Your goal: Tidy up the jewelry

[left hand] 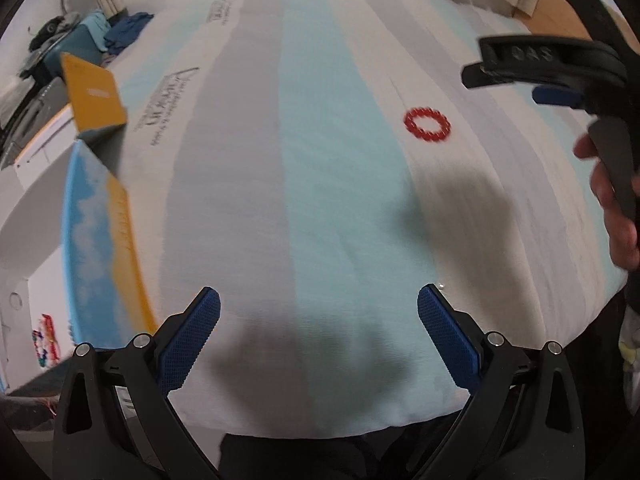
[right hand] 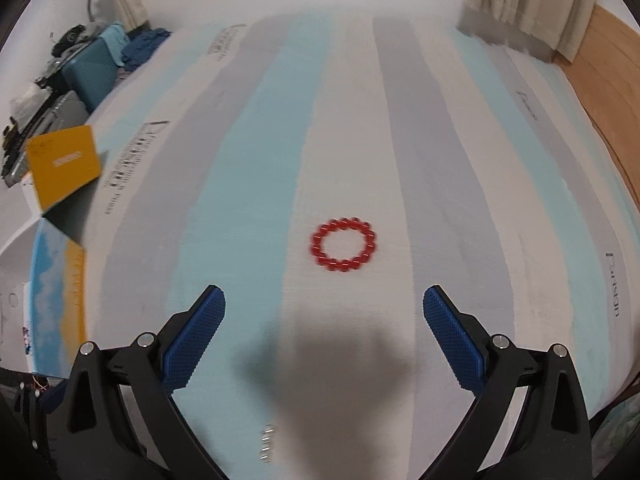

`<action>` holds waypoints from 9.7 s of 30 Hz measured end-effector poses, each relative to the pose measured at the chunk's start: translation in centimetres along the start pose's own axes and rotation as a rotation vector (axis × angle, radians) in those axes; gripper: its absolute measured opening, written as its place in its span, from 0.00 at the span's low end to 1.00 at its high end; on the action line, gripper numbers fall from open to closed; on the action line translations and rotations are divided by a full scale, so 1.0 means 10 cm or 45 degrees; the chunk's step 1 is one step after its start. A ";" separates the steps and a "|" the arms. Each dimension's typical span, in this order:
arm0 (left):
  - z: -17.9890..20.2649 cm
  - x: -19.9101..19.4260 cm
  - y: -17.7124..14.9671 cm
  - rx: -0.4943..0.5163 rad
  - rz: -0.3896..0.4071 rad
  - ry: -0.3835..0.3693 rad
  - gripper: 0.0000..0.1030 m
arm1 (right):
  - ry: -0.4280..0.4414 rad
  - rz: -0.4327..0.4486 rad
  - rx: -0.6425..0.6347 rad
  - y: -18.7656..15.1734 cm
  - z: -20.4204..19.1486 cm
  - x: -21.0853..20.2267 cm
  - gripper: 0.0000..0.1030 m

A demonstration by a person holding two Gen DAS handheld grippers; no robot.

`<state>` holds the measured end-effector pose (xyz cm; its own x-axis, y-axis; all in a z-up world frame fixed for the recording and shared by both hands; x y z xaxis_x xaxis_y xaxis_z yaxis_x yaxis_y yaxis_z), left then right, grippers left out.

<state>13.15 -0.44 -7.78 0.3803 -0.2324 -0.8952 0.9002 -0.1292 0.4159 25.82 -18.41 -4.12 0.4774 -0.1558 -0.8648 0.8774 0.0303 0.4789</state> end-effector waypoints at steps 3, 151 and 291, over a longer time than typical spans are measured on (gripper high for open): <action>0.16 0.22 -0.07 -0.002 -0.038 -0.017 0.94 | -0.013 -0.031 0.011 0.02 0.12 0.25 0.93; -0.55 -1.13 0.16 -0.121 0.214 0.149 0.10 | 0.114 0.243 -0.013 -0.07 -0.61 -1.33 0.13; -3.04 -2.18 -2.00 -0.498 0.436 0.354 0.94 | 0.344 0.385 -0.249 -1.92 -3.42 -2.24 0.93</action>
<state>-6.64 36.47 -1.45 0.6572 0.0699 -0.7505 0.7075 0.2861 0.6462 -0.11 18.28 0.90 0.6865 0.1516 -0.7112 0.6766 0.2252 0.7011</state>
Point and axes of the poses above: each gripper's, at about its wrist camera, not at the fingertips, and x roughly the way its jaws point, z to its right, y to its top, the point moved 5 cm from there along x, roughly the way its jaws point, and after that the axes turned 11 degrees about -y, right-handed, at the moved point
